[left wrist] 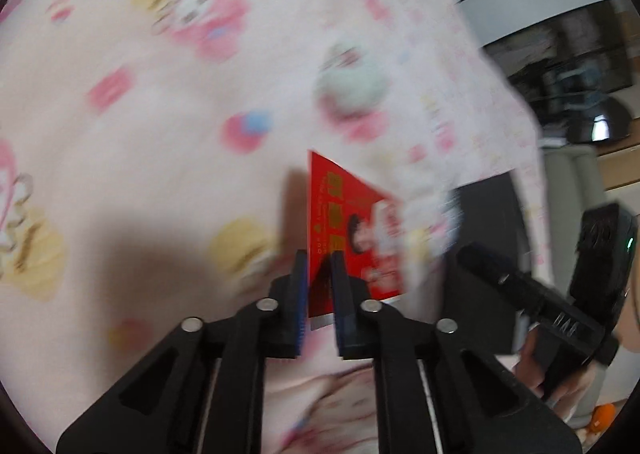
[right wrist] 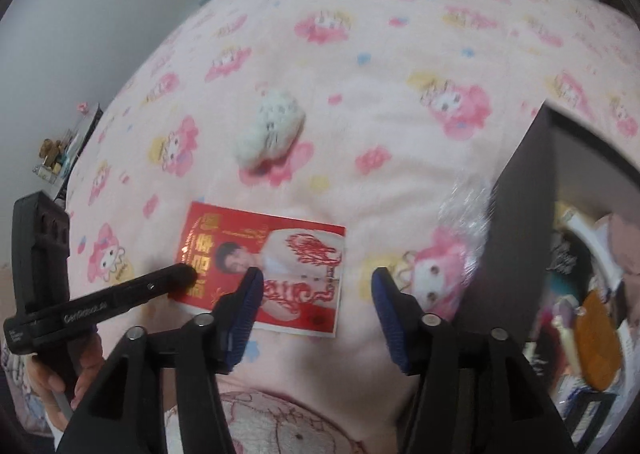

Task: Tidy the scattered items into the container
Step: 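Grasp the edge of the red booklet with the left gripper, then carry the red booklet over the black box with the left gripper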

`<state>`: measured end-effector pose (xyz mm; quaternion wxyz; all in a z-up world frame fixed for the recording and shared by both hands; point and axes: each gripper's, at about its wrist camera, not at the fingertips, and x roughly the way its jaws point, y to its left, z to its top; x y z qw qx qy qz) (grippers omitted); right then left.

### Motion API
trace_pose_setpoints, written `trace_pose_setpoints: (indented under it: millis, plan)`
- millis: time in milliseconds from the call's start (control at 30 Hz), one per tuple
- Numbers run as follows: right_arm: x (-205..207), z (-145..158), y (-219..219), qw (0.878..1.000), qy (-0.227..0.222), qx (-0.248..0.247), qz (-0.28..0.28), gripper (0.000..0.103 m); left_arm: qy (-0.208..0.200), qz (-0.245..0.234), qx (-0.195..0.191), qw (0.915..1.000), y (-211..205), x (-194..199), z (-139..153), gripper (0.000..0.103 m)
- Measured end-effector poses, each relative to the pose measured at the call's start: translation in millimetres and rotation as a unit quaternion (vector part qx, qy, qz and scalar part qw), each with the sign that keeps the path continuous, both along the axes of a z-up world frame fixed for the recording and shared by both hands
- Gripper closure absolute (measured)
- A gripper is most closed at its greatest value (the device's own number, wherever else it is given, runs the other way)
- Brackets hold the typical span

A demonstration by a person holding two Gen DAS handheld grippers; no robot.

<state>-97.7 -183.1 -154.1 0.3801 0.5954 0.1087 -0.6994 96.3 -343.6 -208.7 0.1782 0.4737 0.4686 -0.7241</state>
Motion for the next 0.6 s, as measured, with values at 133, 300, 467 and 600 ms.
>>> trace_pose_setpoints:
  millis: [133,300,467,600]
  plan:
    - [-1,-32,-15,0.999,-0.029,0.039,0.015,0.049,0.004,0.012,-0.007,0.9999,-5,6,-8,0.062]
    - [2,-46,-36,0.996,-0.012,0.08,0.038,0.046,-0.004,0.038,-0.007,0.9992,-11,-7,-25,0.062]
    - [5,-74,-44,0.994,-0.05,0.083,0.045,0.04,-0.008,0.023,-0.013,0.9996,2,-18,-22,0.079]
    - [15,-58,-31,0.996,-0.053,0.056,0.05,0.06,-0.022,0.007,-0.055,0.9982,17,-17,1,0.08]
